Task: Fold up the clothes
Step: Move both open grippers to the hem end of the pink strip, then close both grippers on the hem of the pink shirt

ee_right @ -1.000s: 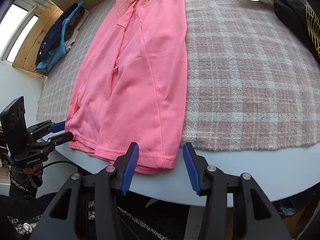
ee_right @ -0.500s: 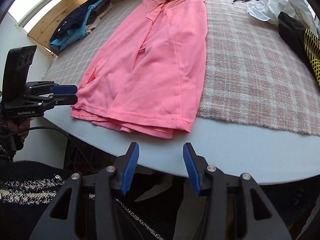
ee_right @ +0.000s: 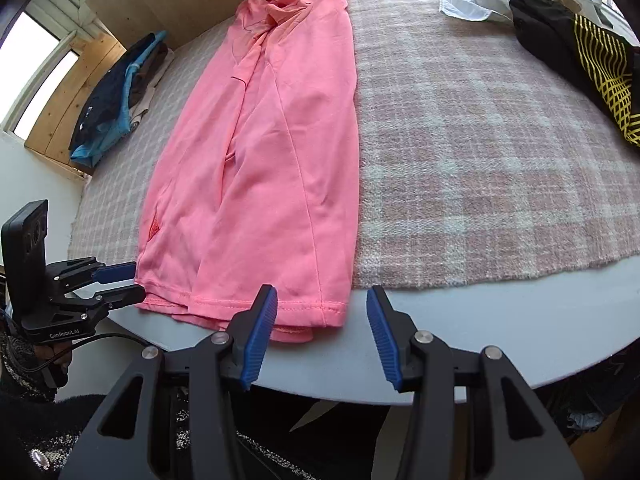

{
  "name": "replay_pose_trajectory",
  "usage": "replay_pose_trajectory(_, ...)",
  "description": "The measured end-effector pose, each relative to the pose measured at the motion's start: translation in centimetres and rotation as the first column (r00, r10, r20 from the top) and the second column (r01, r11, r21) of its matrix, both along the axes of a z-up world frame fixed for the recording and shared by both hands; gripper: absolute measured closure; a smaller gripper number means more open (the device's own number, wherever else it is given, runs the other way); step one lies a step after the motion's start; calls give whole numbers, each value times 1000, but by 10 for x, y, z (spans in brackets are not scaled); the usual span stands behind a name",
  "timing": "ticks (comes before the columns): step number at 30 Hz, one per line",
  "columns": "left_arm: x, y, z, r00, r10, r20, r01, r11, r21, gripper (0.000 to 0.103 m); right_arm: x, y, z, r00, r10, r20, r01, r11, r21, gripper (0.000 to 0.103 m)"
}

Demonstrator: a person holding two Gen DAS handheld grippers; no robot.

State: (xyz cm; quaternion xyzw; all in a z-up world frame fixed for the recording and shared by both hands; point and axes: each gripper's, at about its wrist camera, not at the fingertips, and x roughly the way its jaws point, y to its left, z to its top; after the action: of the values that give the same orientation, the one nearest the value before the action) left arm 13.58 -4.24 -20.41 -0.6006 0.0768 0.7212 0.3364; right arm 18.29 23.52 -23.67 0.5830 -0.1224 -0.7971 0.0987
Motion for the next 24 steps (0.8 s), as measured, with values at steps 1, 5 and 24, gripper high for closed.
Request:
replay_pose_trajectory(1,1,1,-1,1000,-3,-4,3,1000,-12,64,-1,-6,-1,1000,20,4,-20,1000,20,57)
replay_pose_trajectory(5,-2,-1,0,999,40,-25,-41,999,-29,64,-3,-21,-4,997,71,10,-71,996,54,56)
replay_pose_trajectory(24,-14,-8,11,998,-12,55,3,986,169,98,-30,12,-2,994,2,110,37,938,-345,97)
